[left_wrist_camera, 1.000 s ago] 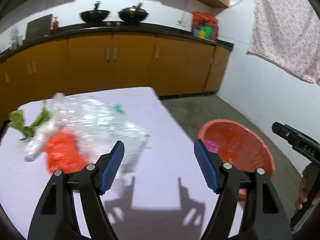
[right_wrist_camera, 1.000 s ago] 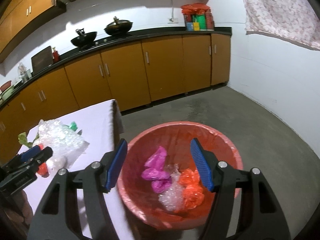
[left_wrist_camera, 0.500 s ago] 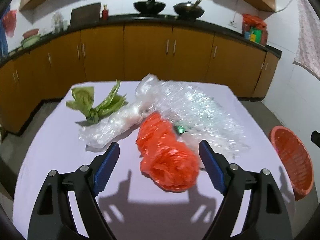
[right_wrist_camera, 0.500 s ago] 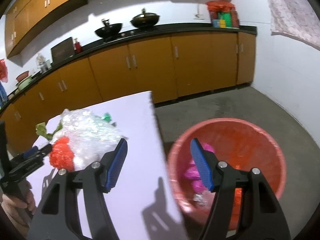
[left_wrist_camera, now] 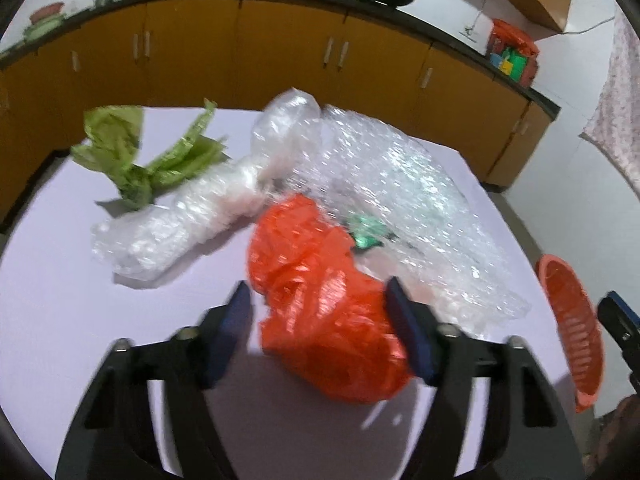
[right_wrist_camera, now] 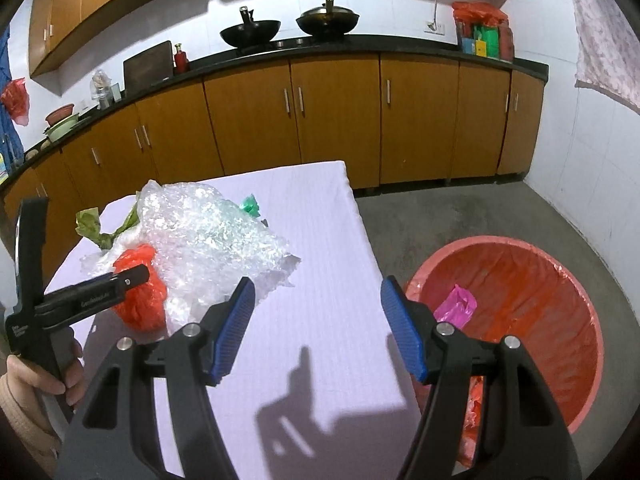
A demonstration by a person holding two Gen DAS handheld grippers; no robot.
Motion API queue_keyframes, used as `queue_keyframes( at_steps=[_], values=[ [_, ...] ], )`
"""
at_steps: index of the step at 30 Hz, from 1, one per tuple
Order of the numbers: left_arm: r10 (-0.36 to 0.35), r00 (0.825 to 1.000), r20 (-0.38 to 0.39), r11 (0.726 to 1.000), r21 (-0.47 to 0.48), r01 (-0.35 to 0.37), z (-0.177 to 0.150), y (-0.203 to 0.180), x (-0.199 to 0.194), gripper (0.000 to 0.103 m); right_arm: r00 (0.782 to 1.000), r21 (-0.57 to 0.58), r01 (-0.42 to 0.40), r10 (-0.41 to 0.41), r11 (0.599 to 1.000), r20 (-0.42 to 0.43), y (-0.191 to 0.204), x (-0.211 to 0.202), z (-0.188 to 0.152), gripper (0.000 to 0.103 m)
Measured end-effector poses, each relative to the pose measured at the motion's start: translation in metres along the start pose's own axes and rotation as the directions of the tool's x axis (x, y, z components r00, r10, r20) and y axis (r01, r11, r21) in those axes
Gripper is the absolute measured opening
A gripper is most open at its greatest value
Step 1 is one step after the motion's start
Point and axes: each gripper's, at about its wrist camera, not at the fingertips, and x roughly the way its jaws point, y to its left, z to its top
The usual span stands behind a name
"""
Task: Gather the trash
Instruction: 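Grasp an orange bag with the left tool while the right tool grasps bubble wrap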
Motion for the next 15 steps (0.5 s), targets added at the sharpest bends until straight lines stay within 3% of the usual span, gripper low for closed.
queue_keyframes(
  at_steps=[5,15],
  values=[
    [-0.023,1.0,0.021,0.999,0.034,0.022,-0.007,-0.003,-0.005,0.029,1.0,-0.015,-0.003,0.003,1.0,-0.004,0.006,0.003,-0.001,0.064],
    [-0.015,0.992,0.123,1.0,0.011,0.014,-0.013,0.022,-0.052,0.023,0.999,-0.052,-0.039,0.039,0.998,-0.001,0.028,0.01,0.004,0.064]
  ],
)
